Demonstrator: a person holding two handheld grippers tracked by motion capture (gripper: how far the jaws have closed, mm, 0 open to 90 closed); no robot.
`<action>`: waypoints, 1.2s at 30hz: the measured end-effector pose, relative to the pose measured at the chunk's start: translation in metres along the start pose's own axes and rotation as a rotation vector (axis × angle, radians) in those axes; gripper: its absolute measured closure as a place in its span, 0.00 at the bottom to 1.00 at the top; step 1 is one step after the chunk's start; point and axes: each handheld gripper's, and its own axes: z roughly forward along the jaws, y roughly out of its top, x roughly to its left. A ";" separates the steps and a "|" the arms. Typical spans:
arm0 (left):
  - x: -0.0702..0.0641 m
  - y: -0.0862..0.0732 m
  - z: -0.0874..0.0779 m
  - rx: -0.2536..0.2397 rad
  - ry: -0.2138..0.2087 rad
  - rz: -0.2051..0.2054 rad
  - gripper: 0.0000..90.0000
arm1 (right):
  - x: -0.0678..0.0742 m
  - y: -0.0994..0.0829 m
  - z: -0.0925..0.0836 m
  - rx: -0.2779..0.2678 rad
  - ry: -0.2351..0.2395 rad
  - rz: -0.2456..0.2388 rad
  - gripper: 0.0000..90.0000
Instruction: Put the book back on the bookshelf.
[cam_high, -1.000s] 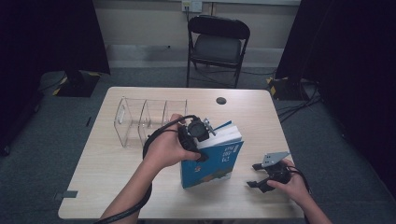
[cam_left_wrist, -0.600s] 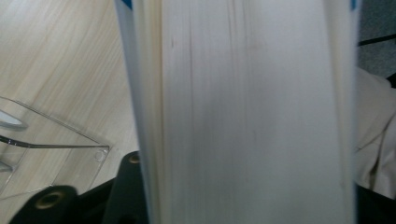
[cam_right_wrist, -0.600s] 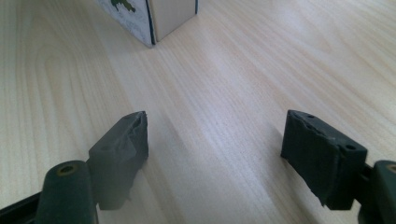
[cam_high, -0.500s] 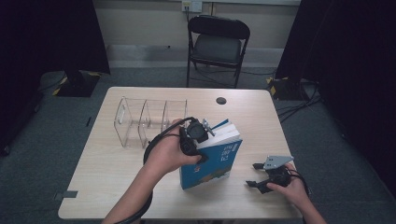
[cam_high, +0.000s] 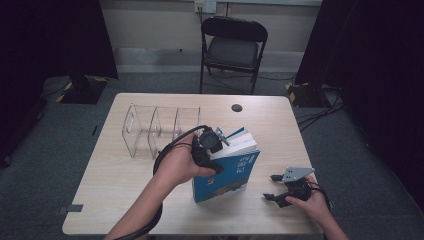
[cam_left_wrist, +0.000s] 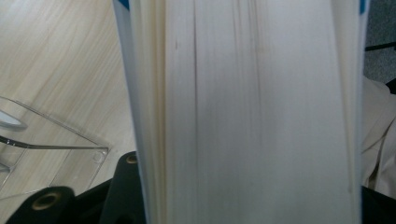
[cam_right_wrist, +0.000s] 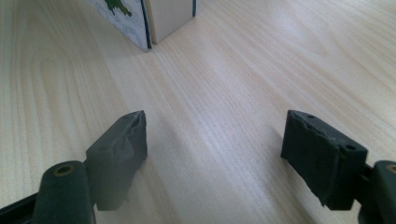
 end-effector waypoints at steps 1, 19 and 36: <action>0.000 0.000 0.000 -0.005 -0.002 0.003 0.62 | 0.000 0.000 0.000 0.001 0.001 -0.001 0.24; -0.003 0.003 -0.002 0.057 -0.015 0.000 0.66 | 0.000 0.000 0.000 0.001 0.005 0.000 0.24; -0.007 0.004 -0.001 0.076 0.001 -0.006 0.68 | 0.000 0.000 0.000 0.001 0.005 0.000 0.24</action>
